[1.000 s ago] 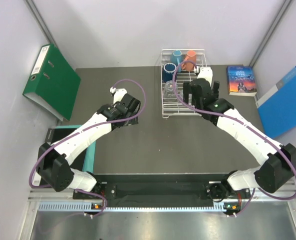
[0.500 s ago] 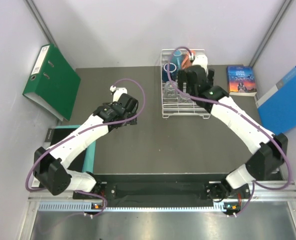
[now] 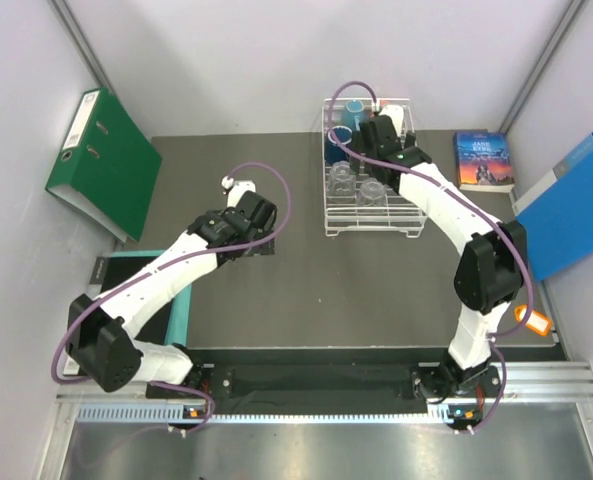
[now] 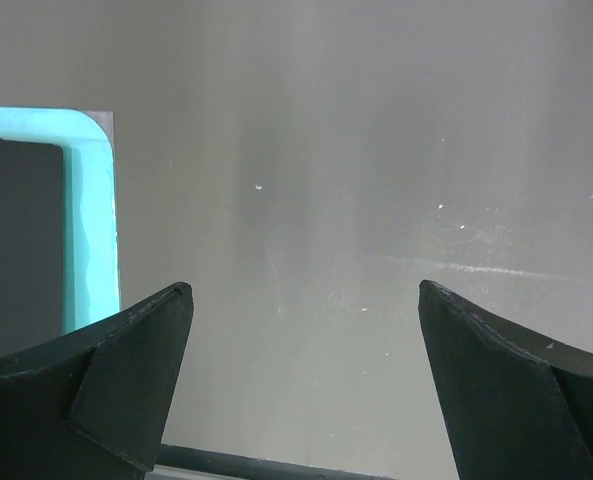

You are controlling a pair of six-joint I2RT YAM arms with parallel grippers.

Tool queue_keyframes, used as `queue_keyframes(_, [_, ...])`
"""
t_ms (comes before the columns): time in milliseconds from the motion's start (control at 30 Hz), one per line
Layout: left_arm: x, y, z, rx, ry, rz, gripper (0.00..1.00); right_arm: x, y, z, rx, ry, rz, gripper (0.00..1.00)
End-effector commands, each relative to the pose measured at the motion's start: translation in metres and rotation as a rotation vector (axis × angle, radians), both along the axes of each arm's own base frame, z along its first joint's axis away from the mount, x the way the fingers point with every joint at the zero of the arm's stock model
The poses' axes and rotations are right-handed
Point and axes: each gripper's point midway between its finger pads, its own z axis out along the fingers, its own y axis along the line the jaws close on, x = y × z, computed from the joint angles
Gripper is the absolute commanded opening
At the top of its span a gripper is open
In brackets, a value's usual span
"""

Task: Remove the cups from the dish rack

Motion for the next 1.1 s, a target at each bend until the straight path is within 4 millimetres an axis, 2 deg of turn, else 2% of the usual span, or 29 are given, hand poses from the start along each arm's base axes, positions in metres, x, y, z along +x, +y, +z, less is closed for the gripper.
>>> queue_keyframes(0, [-0.001,-0.001,0.002,-0.026,-0.023,0.004,0.99,0.005,-0.001,-0.013,0.062,0.009,-0.014,1.0])
queue_keyframes(233, [0.002,-0.006,-0.011,-0.021,0.012,-0.002,0.99,0.005,0.005,-0.033,0.065,0.051,0.012,0.99])
queue_keyframes(633, [0.004,-0.013,-0.027,-0.017,0.052,-0.006,0.99,-0.004,0.012,-0.084,0.074,0.156,0.034,1.0])
queue_keyframes(833, [0.005,-0.013,-0.031,-0.01,0.064,-0.003,0.99,-0.001,0.013,-0.096,0.063,0.183,0.036,1.0])
queue_keyframes(900, [0.005,-0.012,-0.03,-0.005,0.06,0.0,0.99,-0.002,0.013,-0.101,0.058,0.193,0.033,0.94])
queue_keyframes(933, [0.004,-0.012,-0.03,-0.003,0.062,0.002,0.99,-0.002,0.012,-0.101,0.058,0.194,0.03,0.82])
queue_keyframes(1000, [0.004,-0.01,-0.032,0.002,0.063,0.007,0.99,-0.004,0.011,-0.102,0.056,0.196,0.027,0.7])
queue_keyframes(1033, [0.003,-0.01,-0.032,0.001,0.064,0.006,0.99,-0.004,0.011,-0.102,0.056,0.193,0.029,0.59])
queue_keyframes(1067, [0.004,-0.009,-0.032,0.002,0.064,0.009,0.99,-0.005,0.011,-0.098,0.06,0.185,0.03,0.53])
